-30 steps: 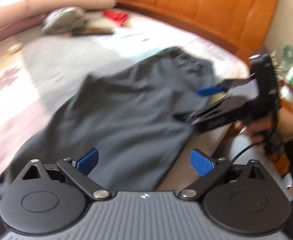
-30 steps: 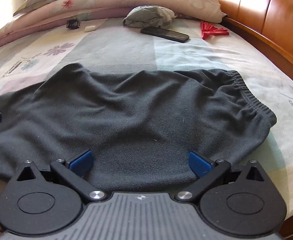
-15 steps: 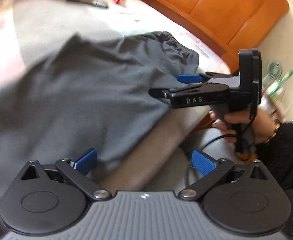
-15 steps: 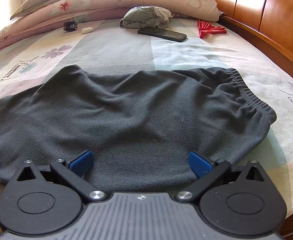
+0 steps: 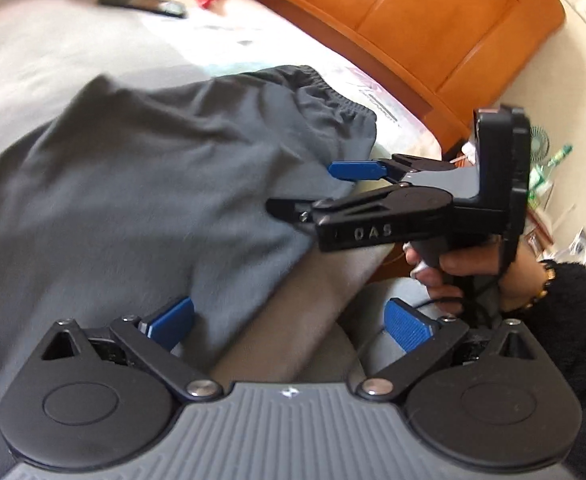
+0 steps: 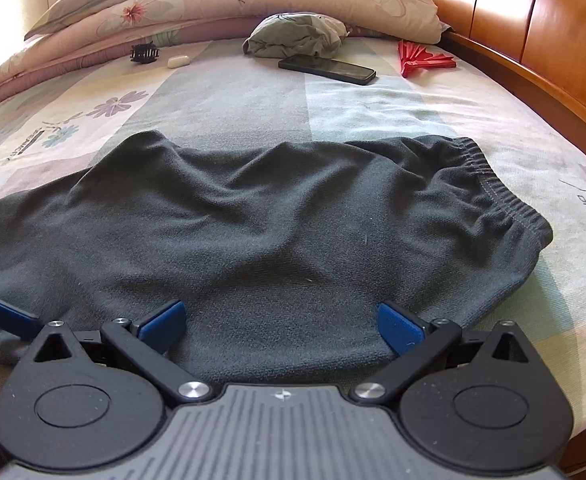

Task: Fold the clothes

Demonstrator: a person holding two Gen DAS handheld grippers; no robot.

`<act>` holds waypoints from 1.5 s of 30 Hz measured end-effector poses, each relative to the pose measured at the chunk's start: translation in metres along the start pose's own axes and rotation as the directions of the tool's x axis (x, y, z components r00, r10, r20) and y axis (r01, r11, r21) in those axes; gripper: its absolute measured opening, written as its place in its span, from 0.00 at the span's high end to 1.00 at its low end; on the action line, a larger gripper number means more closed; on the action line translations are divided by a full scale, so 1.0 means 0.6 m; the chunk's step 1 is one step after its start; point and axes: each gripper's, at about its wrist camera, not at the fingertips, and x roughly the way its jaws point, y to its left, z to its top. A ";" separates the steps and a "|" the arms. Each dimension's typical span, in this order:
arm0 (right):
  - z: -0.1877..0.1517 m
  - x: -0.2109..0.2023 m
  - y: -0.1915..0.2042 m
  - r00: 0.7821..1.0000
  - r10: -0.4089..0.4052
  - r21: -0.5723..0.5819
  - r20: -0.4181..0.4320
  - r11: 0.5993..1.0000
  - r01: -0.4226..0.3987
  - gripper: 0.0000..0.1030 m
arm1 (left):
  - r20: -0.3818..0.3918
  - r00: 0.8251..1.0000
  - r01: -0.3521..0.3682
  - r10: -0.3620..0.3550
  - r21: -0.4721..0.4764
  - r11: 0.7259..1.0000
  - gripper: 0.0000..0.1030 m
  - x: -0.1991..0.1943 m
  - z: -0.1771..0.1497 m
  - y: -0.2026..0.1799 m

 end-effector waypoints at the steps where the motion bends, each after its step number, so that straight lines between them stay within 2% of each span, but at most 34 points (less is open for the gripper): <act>1: 0.002 -0.005 -0.001 1.000 0.012 0.001 0.005 1.000 -0.012 0.00 | 0.015 0.999 -0.039 0.039 0.026 0.999 0.02 -0.012 -0.001 -0.001; 2: 0.005 -0.010 -0.003 1.000 0.024 0.003 0.013 1.000 -0.024 0.00 | 0.036 0.996 -0.086 0.084 0.060 0.994 0.02 -0.023 0.000 -0.003; 5: 0.032 -0.027 -0.034 0.990 0.073 0.021 0.120 0.997 -0.076 0.00 | 0.069 0.987 -0.150 0.145 0.062 0.987 0.02 -0.027 0.010 0.014; 10: 0.053 0.036 -0.125 0.996 0.052 0.148 0.078 0.987 -0.063 0.00 | 0.092 0.969 -0.225 0.229 -0.053 0.973 0.02 -0.046 -0.004 0.058; 13: 0.036 0.033 -0.165 0.995 0.012 0.147 0.100 0.989 -0.027 0.03 | 0.101 0.955 -0.266 0.279 -0.125 0.956 0.02 -0.057 -0.012 0.085; 14: 0.031 0.032 -0.177 0.994 -0.001 0.148 0.106 0.989 -0.015 0.07 | 0.103 0.950 -0.279 0.296 -0.149 0.949 0.02 -0.061 -0.015 0.094; 17: 0.043 0.017 -0.169 0.996 -0.040 0.194 0.084 0.981 0.023 0.07 | 0.099 0.949 -0.283 0.299 -0.150 0.947 0.02 -0.063 -0.016 0.097; 28: 0.043 0.044 -0.025 0.992 -0.123 0.011 0.018 0.992 0.123 0.00 | 0.064 0.939 -0.334 0.339 -0.070 0.940 0.02 -0.035 0.000 0.078; 32: 0.023 0.045 -0.022 0.988 -0.151 0.028 0.042 0.988 0.150 0.00 | 0.052 0.934 -0.352 0.353 -0.041 0.935 0.02 -0.025 0.006 0.071; 36: 0.008 0.047 -0.019 0.982 -0.177 0.047 0.059 0.984 0.175 0.00 | 0.017 0.920 -0.391 0.392 -0.047 0.919 0.02 -0.029 0.011 0.062; 38: 0.009 0.049 -0.018 0.981 -0.187 0.056 0.057 0.981 0.184 0.00 | 0.019 0.910 -0.414 0.415 -0.045 0.909 0.02 -0.030 0.022 0.053; 41: 0.010 0.052 -0.015 0.978 -0.202 0.069 0.055 0.978 0.198 0.00 | 0.036 0.908 -0.417 0.417 -0.021 0.909 0.02 -0.019 0.047 0.030; 45: 0.011 0.052 -0.019 0.981 -0.185 0.059 0.053 0.982 0.182 0.00 | 0.022 0.901 -0.434 0.434 -0.011 0.901 0.02 -0.003 0.057 0.014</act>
